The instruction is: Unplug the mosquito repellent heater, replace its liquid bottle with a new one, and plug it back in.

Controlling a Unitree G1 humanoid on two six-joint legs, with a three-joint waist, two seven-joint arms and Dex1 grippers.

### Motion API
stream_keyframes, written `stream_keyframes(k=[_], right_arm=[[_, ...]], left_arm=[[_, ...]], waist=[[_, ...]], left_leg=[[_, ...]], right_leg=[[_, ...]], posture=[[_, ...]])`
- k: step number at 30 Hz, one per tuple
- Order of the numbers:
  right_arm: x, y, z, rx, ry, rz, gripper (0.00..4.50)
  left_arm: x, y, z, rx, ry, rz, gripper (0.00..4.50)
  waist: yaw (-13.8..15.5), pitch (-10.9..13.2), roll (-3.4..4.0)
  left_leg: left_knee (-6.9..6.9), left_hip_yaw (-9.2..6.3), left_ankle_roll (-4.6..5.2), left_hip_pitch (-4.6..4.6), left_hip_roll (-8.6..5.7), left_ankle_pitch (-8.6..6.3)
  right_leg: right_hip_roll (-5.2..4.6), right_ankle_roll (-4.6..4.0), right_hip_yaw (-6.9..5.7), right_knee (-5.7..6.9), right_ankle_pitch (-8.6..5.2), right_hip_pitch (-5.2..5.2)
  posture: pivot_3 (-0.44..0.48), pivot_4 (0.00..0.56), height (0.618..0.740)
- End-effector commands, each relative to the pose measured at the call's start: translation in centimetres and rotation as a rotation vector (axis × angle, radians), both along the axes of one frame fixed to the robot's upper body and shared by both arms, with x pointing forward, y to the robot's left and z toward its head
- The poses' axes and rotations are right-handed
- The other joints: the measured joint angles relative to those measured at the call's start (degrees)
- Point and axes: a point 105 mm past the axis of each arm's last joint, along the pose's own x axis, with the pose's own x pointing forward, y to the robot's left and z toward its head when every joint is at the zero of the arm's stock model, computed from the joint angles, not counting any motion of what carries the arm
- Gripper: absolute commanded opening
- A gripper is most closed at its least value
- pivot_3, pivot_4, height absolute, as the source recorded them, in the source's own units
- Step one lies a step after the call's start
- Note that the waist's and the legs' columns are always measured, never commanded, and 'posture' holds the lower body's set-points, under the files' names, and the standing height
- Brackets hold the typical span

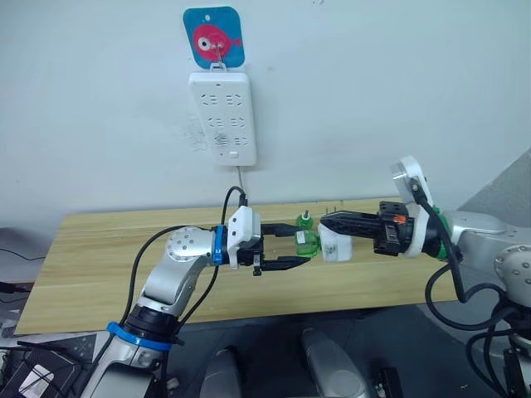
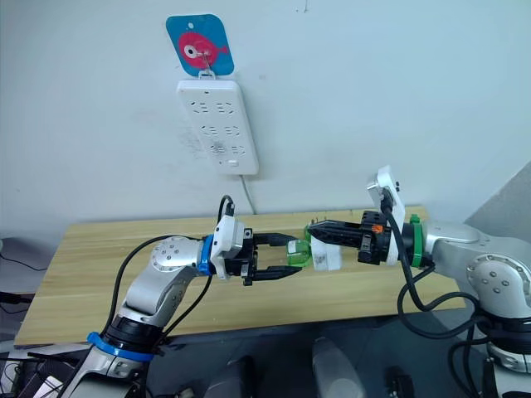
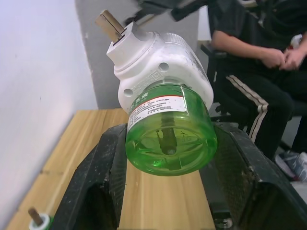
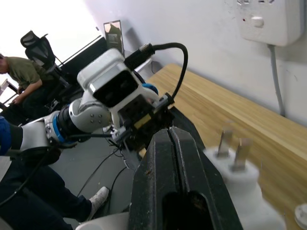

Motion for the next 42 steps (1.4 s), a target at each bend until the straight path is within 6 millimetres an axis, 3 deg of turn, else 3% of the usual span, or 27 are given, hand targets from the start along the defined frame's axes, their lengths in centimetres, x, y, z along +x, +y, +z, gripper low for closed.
stream_keyframes(k=[1,23,26,29,31,34,42], right_arm=[[0.2,0.0,0.6,0.007,-0.014,0.004,0.00],[0.9,-0.5,-1.0,-0.043,0.006,-0.016,0.00],[0.7,-0.5,-0.5,-0.022,-0.010,-0.013,0.00],[0.2,-1.0,1.9,0.105,-0.014,-0.007,0.00],[0.8,-1.7,3.0,0.165,-0.030,-0.080,0.37],[1.8,-3.3,3.2,0.234,-0.031,-0.229,1.27],[3.8,-6.4,0.2,0.465,0.110,-0.596,4.14]], left_arm=[[-0.6,-0.5,0.9,-0.017,-0.083,-0.044,2.29],[-1.3,-0.9,1.3,-0.022,-0.192,-0.078,2.29],[-0.6,-0.6,0.9,-0.028,-0.152,-0.026,2.29],[1.1,0.1,0.9,-0.076,-0.062,0.102,2.29],[2.0,0.5,0.9,-0.121,0.011,0.179,2.29],[2.6,0.8,1.1,-0.191,0.115,0.250,2.29],[3.6,1.3,2.3,-0.375,0.296,0.397,2.29]], waist=[[0.0,0.0,0.00],[0.0,0.0,0.00],[0.0,0.0,0.00],[0.0,0.0,0.00],[0.0,0.0,0.00],[0.0,0.0,-0.01],[-0.1,0.0,0.04]], left_leg=[[-0.01,0.00,0.00,0.00,0.00,0.00],[-0.01,-0.03,0.00,0.00,0.01,0.00],[-0.01,-0.03,0.00,0.00,0.01,0.00],[-0.01,-0.02,0.00,0.00,0.00,0.00],[0.00,-0.04,0.00,-0.01,0.00,0.00],[0.00,-0.05,0.00,0.00,0.00,0.00],[0.00,-0.13,0.01,0.00,0.00,0.00]], right_leg=[[0.00,0.00,0.00,0.00,0.00,0.00],[0.00,0.00,-0.02,0.01,0.00,0.00],[0.00,0.00,-0.02,0.01,0.00,0.00],[0.00,0.00,-0.02,0.01,0.00,0.00],[0.00,0.01,-0.03,0.01,0.00,0.02],[0.01,0.02,-0.03,0.03,0.01,0.03],[0.02,0.04,-0.09,0.06,0.01,0.05]], posture=[[-0.276,0.206,0.733],[-0.271,0.208,0.733],[-0.270,0.208,0.733],[-0.267,0.204,0.733],[-0.272,0.201,0.733],[-0.275,0.201,0.733],[-0.297,0.196,0.733]])
